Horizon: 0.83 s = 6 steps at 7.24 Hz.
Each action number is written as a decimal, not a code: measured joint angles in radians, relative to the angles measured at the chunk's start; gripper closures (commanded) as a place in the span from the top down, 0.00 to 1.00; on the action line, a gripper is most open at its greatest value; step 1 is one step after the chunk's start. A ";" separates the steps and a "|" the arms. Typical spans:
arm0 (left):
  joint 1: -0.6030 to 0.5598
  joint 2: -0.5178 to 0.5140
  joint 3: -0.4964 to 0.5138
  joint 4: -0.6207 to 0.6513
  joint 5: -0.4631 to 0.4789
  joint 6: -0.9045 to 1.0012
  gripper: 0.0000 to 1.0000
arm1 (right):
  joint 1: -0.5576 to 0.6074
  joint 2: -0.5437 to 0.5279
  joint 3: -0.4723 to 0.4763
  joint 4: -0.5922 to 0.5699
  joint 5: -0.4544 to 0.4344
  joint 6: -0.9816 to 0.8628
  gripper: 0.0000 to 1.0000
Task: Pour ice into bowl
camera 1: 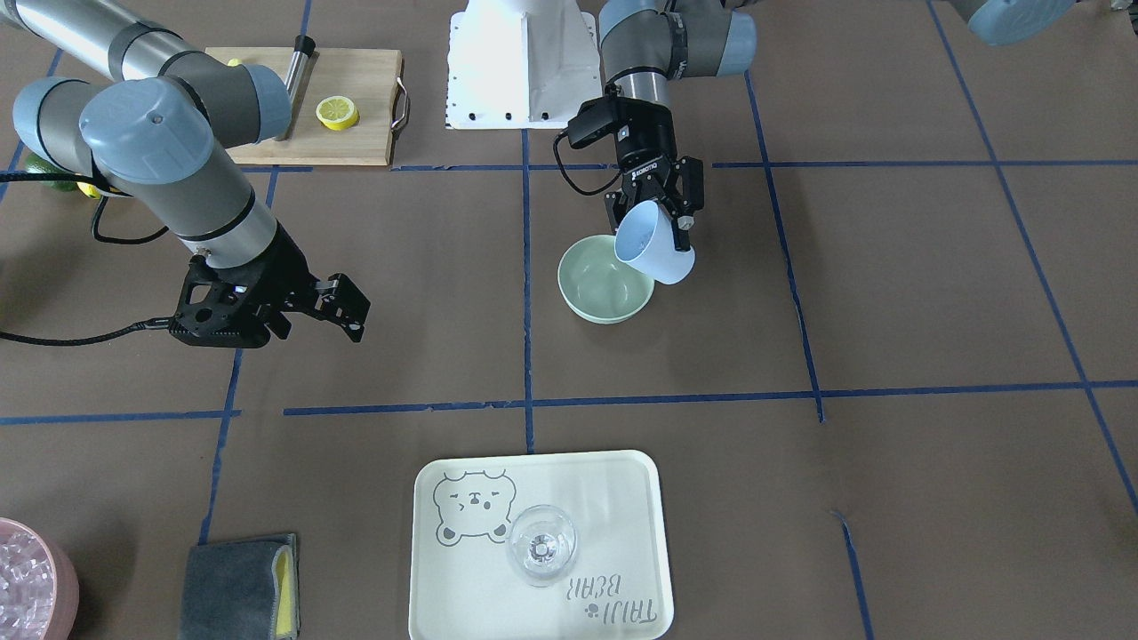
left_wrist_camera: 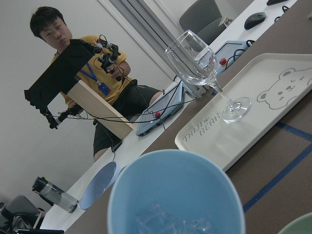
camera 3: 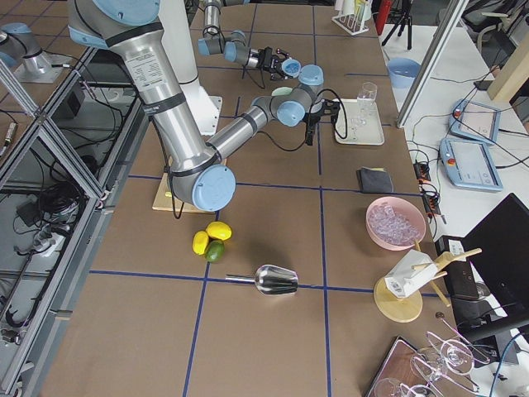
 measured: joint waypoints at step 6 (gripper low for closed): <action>0.005 0.014 0.052 0.011 0.103 0.522 0.00 | 0.003 0.002 0.000 0.000 0.000 0.000 1.00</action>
